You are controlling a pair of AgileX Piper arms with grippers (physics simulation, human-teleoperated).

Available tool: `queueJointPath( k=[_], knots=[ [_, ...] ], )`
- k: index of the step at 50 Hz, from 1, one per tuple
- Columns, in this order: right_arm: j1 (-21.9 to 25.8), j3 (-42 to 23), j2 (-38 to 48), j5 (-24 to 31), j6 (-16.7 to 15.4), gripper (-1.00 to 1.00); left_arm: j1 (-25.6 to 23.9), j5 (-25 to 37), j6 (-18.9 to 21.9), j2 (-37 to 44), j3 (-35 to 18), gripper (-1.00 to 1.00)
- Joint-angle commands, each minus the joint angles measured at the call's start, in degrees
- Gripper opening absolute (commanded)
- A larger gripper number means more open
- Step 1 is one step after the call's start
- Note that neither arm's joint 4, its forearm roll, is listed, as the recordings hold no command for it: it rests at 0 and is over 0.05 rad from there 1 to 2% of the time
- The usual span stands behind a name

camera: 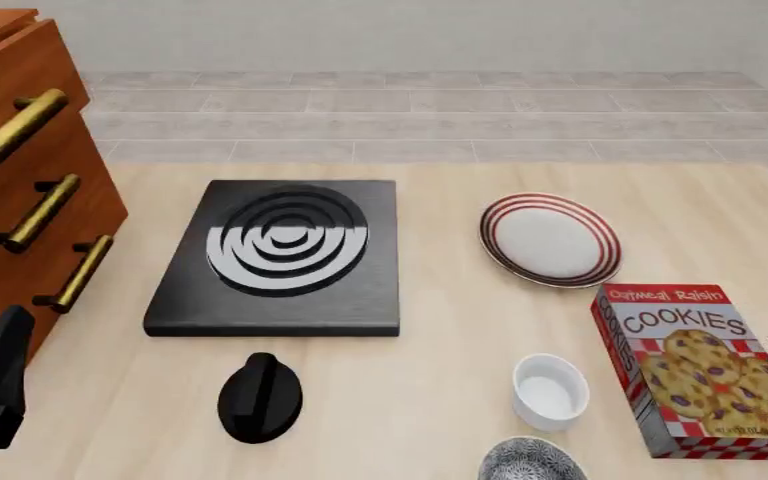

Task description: Pick the akita bowl next to the ramekin and place it on the plate.

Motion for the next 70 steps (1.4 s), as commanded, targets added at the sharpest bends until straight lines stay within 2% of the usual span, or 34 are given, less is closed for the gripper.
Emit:
queueJointPath(
  k=[1,4,6,8,9,10,17,22,24,26,27,29,31,32,33,34,35,37,39,40,41,44,46,50,54,56,58,60,61,63,64,66,69,70],
  knots=[
    [0.9,-12.2,6.1,9.5,-1.4,1.00,0.0,0.0,0.0,0.0,0.0,1.00],
    [2.2,-14.2,7.6,10.8,0.0,1.00,0.0,0.0,0.0,0.0,0.0,1.00],
    [0.4,-15.6,9.2,11.8,-0.6,1.00,0.0,0.0,0.0,0.0,0.0,1.00],
    [2.1,-17.9,10.5,13.1,0.9,1.00,0.0,0.0,0.0,0.0,0.0,1.00],
    [1.2,-19.6,11.9,14.8,-0.5,1.00,0.0,0.0,0.0,0.0,0.0,1.00],
    [1.8,-20.5,12.2,15.3,0.5,1.00,0.0,0.0,0.0,0.0,0.0,1.00],
    [2.0,-26.8,16.2,20.3,-0.9,1.00,0.0,0.0,0.0,0.0,0.0,1.00],
    [3.6,-29.8,18.1,23.1,-0.4,1.00,0.0,0.0,0.0,0.0,0.0,1.00],
    [2.7,-30.7,18.5,24.3,-2.8,1.00,0.0,0.0,0.0,0.0,0.0,1.00],
    [4.0,-31.2,19.8,25.2,-0.6,1.00,0.0,0.0,0.0,0.0,0.0,1.00],
    [3.9,-31.4,19.9,25.4,-1.7,1.00,0.0,0.0,0.0,0.0,0.0,1.00],
    [5.8,-31.5,21.8,26.0,-0.3,1.00,0.0,0.0,0.0,0.0,0.0,1.00],
    [5.1,-31.6,23.1,26.9,-2.8,1.00,0.0,0.0,0.0,0.0,0.0,1.00],
    [5.7,-31.3,24.1,27.6,-0.4,1.00,0.0,0.0,0.0,0.0,0.0,1.00],
    [8.7,-31.9,25.4,27.5,3.0,1.00,0.0,0.0,0.0,0.0,0.0,1.00],
    [7.2,-32.7,24.7,27.8,3.8,1.00,0.0,0.0,0.0,0.0,0.0,1.00],
    [7.6,-32.6,25.7,28.6,-0.1,1.00,0.0,0.0,0.0,0.0,0.0,1.00],
    [8.2,-33.7,25.8,29.3,2.5,1.00,0.0,0.0,0.0,0.0,0.0,1.00],
    [7.6,-34.4,26.2,31.0,-0.5,1.00,0.0,0.0,0.0,0.0,0.0,1.00],
    [7.6,-34.4,26.2,31.0,-0.5,1.00,0.0,0.0,0.0,0.0,0.0,1.00],
    [8.7,-35.0,27.8,32.2,3.9,1.00,0.0,0.0,0.0,0.0,0.0,1.00],
    [8.1,-35.9,28.1,33.3,1.7,1.00,0.0,0.0,0.0,0.0,0.0,1.00],
    [10.6,-37.2,29.7,34.4,6.7,1.00,0.0,0.0,0.0,0.0,0.0,1.00],
    [10.9,-39.0,31.3,37.0,6.8,1.00,0.0,0.0,0.0,0.0,0.0,1.00],
    [9.6,-39.5,32.0,39.2,5.3,1.00,0.0,0.0,0.0,0.0,0.0,1.00],
    [10.1,-38.8,32.8,40.1,6.6,1.00,0.0,0.0,0.0,0.0,0.0,1.00],
    [7.2,-38.3,32.2,41.4,2.6,1.00,0.0,0.0,0.0,0.0,0.0,1.00],
    [7.6,-38.1,32.5,42.2,2.6,1.00,0.0,0.0,0.0,0.0,0.0,1.00],
    [6.0,-37.8,32.0,43.0,1.0,1.00,0.0,0.0,0.0,0.0,0.0,1.00],
    [6.6,-37.9,32.2,43.6,1.8,1.00,0.0,0.0,0.0,0.0,0.0,1.00],
    [5.0,-37.5,31.7,44.5,-0.2,1.00,0.0,0.0,0.0,0.0,0.0,1.00],
    [5.4,-37.7,31.6,45.2,0.4,1.00,0.0,0.0,0.0,0.0,0.0,1.00],
    [2.9,-37.0,30.1,46.9,-2.6,1.00,0.0,0.0,0.0,0.0,0.0,1.00],
    [3.3,-36.7,30.0,47.4,-2.1,1.00,0.0,0.0,0.0,0.0,0.0,1.00]
  ],
)
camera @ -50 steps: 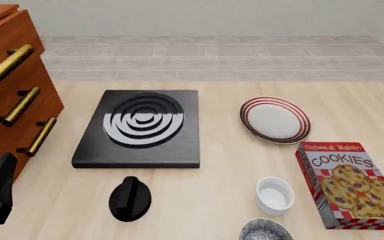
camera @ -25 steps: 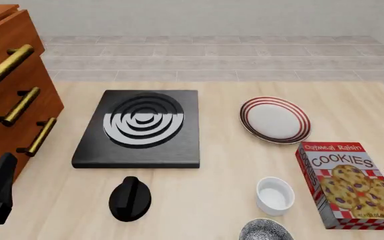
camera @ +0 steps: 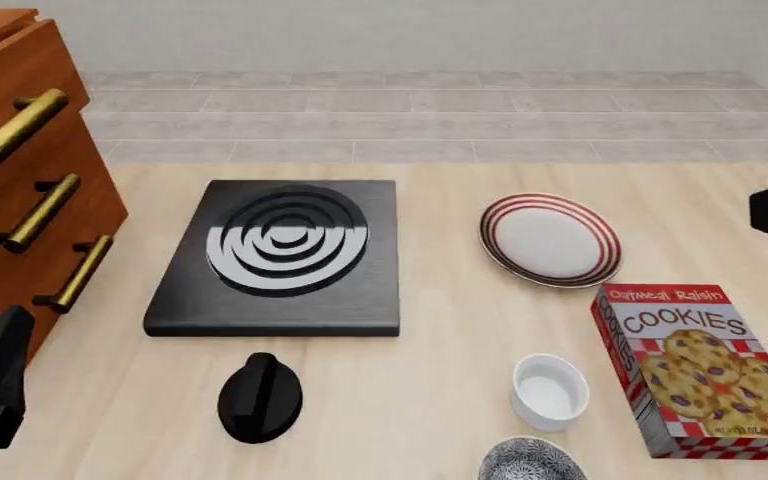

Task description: Pick the akita bowl next to the ramekin and place it on the plate.

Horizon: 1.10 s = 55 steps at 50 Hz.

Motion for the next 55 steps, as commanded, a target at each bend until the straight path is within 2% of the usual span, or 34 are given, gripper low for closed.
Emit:
queueJointPath(
  k=[1,2,4,5,6,10,15,16,17,23,30,31,32,33,34,35,36,38,39,40,41,42,43,44,45,46,47,48,49,51,52,53,54,55],
  knots=[
    [-3.3,0.7,-1.1,5.7,-3.5,1.00,0.0,0.0,0.0,0.0,0.0,1.00],
    [-5.2,0.8,-2.4,6.9,-6.0,1.00,0.0,0.0,0.0,0.0,0.0,1.00],
    [-4.9,1.3,-2.3,7.4,-4.8,1.00,0.0,0.0,0.0,0.0,0.0,1.00],
    [-5.9,1.1,-2.9,7.9,-6.3,1.00,0.0,0.0,0.0,0.0,0.0,1.00],
    [-5.8,1.3,-2.7,8.1,-5.1,1.00,0.0,0.0,0.0,0.0,0.0,1.00],
    [-7.0,3.2,-3.8,8.1,-6.6,1.00,0.0,0.0,0.0,0.0,0.0,1.00],
    [-7.2,5.0,-4.4,8.2,-6.3,1.00,0.0,0.0,0.0,0.0,0.0,1.00],
    [-6.4,5.3,-4.2,8.2,-5.4,1.00,0.0,0.0,0.0,0.0,0.0,1.00],
    [-4.5,6.0,-3.6,8.1,-3.0,1.00,0.0,0.0,0.0,0.0,0.0,1.00],
    [-4.6,6.7,-4.7,8.1,-3.1,1.00,0.0,0.0,0.0,0.0,0.0,1.00],
    [-2.2,9.3,-4.3,5.6,-1.3,1.00,0.0,0.0,0.0,0.0,0.0,1.00],
    [-0.6,10.3,-3.4,4.7,0.6,1.00,0.0,0.0,0.0,0.0,0.0,1.00],
    [-1.2,10.4,-3.9,4.6,-0.1,1.00,0.0,0.0,0.0,0.0,0.0,1.00],
    [-0.9,11.0,-3.8,4.2,0.6,1.00,0.0,0.0,0.0,0.0,0.0,1.00],
    [1.1,11.6,-2.9,3.4,2.5,1.00,0.0,0.0,0.0,0.0,0.0,1.00],
    [-0.8,11.3,-4.1,4.3,0.6,1.00,0.0,0.0,0.0,0.0,0.0,1.00],
    [0.8,11.4,-3.4,3.8,3.1,1.00,0.0,0.0,0.0,0.0,0.0,1.00],
    [-0.6,12.2,-4.8,4.5,1.2,1.00,0.0,0.0,0.0,0.0,0.0,1.00],
    [0.3,12.7,-4.7,4.4,2.8,1.00,0.0,0.0,0.0,0.0,0.0,1.00],
    [-1.8,13.1,-6.2,5.1,0.2,1.00,0.0,0.0,0.0,0.0,0.0,1.00],
    [1.3,13.9,-4.9,3.9,3.9,1.00,0.0,0.0,0.0,0.0,0.0,1.00],
    [0.3,14.3,-5.7,4.2,2.7,1.00,0.0,0.0,0.0,0.0,0.0,1.00],
    [-2.8,14.6,-7.9,5.3,-0.5,1.00,0.0,0.0,0.0,0.0,0.0,1.00],
    [2.8,15.9,-5.0,2.8,5.5,1.00,0.0,0.0,0.0,0.0,0.0,1.00],
    [-1.1,16.2,-7.8,4.2,1.7,1.00,0.0,0.0,0.0,0.0,0.0,1.00],
    [-0.7,16.5,-7.9,4.1,1.9,1.00,0.0,0.0,0.0,0.0,0.0,1.00],
    [3.0,17.4,-6.2,2.5,6.0,1.00,0.0,0.0,0.0,0.0,0.0,1.00],
    [0.1,17.8,-8.6,3.5,3.1,1.00,0.0,0.0,0.0,0.0,0.0,1.00],
    [4.0,19.2,-6.9,1.4,7.2,1.00,0.0,0.0,0.0,0.0,0.0,1.00],
    [4.1,20.2,-7.1,1.1,7.5,1.00,0.0,0.0,0.0,0.0,0.0,1.00],
    [0.8,20.8,-9.4,2.3,4.2,1.00,0.0,0.0,0.0,0.0,0.0,1.00],
    [5.5,22.3,-7.2,-0.5,9.3,1.00,0.0,0.0,0.0,0.0,0.0,1.00],
    [3.1,23.4,-9.5,0.3,6.8,1.00,0.0,0.0,0.0,0.0,0.0,1.00],
    [6.1,24.1,-7.9,-1.2,10.0,1.00,0.0,0.0,0.0,0.0,0.0,1.00]
  ],
)
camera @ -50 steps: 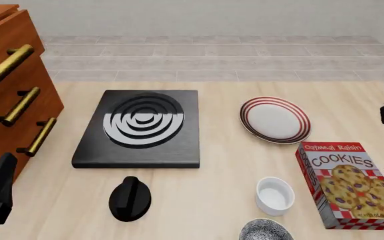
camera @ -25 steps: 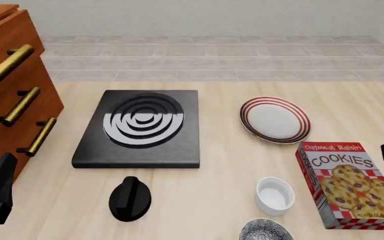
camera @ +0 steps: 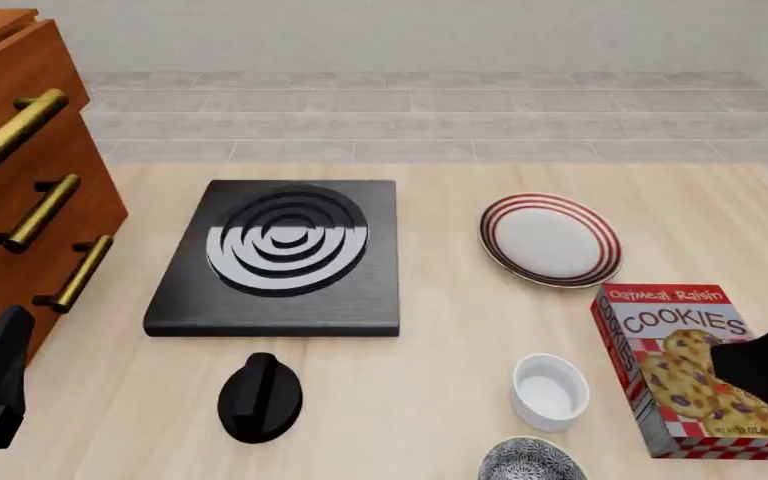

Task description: Pick the akita bowl next to the ramekin and place it on the plate.

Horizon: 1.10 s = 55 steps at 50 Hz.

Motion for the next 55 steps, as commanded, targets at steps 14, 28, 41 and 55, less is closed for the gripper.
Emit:
queueJointPath(
  k=[14,28,41,55],
  knots=[
    [8.9,13.8,-0.1,-10.3,9.9,1.00,0.0,0.0,0.0,0.0,0.0,1.00],
    [10.1,17.6,1.5,-14.4,9.7,1.00,0.0,0.0,0.0,0.0,0.0,1.00],
    [14.7,21.5,5.9,-21.7,15.3,1.00,0.0,0.0,0.0,0.0,0.0,1.00],
    [20.7,26.5,12.9,-31.4,21.7,1.00,0.0,0.0,0.0,0.0,0.0,1.00]
  ],
)
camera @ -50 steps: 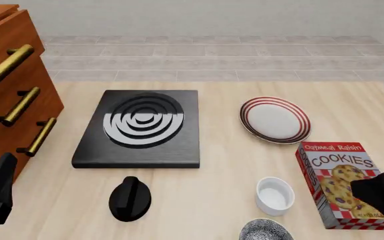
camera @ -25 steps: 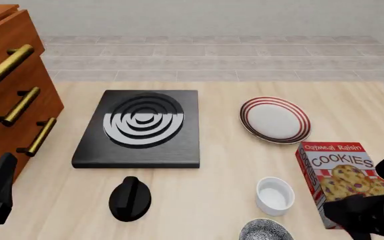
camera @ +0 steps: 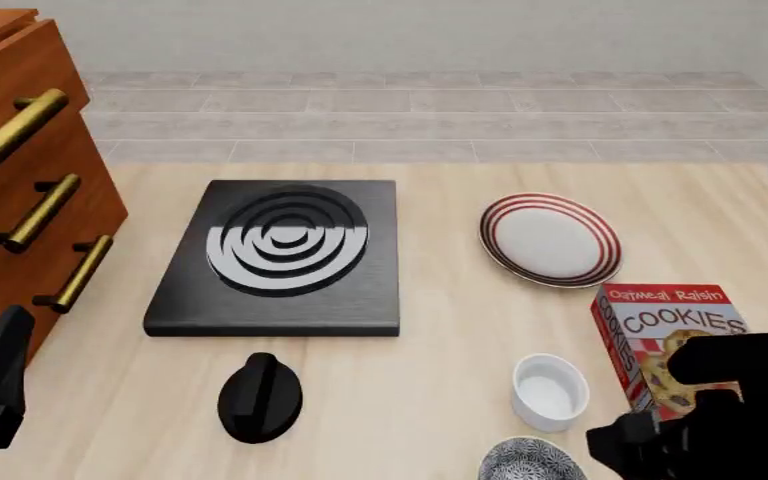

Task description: Pick the akita bowl next to the ramekin and place it on the plate.

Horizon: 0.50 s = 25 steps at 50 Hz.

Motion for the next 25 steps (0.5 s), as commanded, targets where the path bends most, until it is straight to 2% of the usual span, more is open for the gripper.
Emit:
queueJointPath(
  k=[1,3,4,6,7,8,9,12,13,16,17,19,20,21,23,24,25],
  knots=[
    [4.0,3.7,4.7,-6.8,4.2,1.00,0.0,0.0,0.0,0.0,0.0,1.00],
    [5.9,4.3,7.1,-9.3,6.2,1.00,0.0,0.0,0.0,0.0,0.0,1.00],
    [5.4,4.6,6.8,-9.2,5.7,1.00,0.0,0.0,0.0,0.0,0.0,1.00],
    [6.7,5.1,8.7,-11.3,7.1,1.00,0.0,0.0,0.0,0.0,0.0,1.00],
    [6.3,5.4,9.0,-11.7,6.5,1.00,0.0,0.0,0.0,0.0,0.0,1.00],
    [8.2,5.5,11.2,-13.8,8.6,1.00,0.0,0.0,0.0,0.0,0.0,1.00],
    [7.4,6.1,11.0,-14.2,7.8,1.00,0.0,0.0,0.0,0.0,0.0,1.00],
    [8.9,7.3,14.5,-18.1,9.5,1.00,0.0,0.0,0.0,0.0,0.0,1.00],
    [10.8,7.5,17.3,-20.5,11.4,1.00,0.0,0.0,0.0,0.0,0.0,1.00],
    [10.8,8.2,17.9,-21.9,11.5,1.00,0.0,0.0,0.0,0.0,0.0,1.00],
    [11.9,8.6,19.2,-23.3,12.7,1.00,0.0,0.0,0.0,0.0,0.0,1.00],
    [12.1,9.0,19.9,-24.4,13.0,1.00,0.0,0.0,0.0,0.0,0.0,1.00],
    [13.5,9.0,21.7,-25.9,14.5,1.00,0.0,0.0,0.0,0.0,0.0,1.00],
    [11.8,9.5,20.0,-24.7,12.7,1.00,0.0,0.0,0.0,0.0,0.0,1.00],
    [12.3,9.5,20.4,-25.0,13.3,1.00,0.0,0.0,0.0,0.0,0.0,1.00],
    [10.6,10.0,19.2,-24.0,11.4,1.00,0.0,0.0,0.0,0.0,0.0,1.00],
    [12.1,9.7,20.3,-25.0,13.1,1.00,0.0,0.0,0.0,0.0,0.0,1.00]
  ],
)
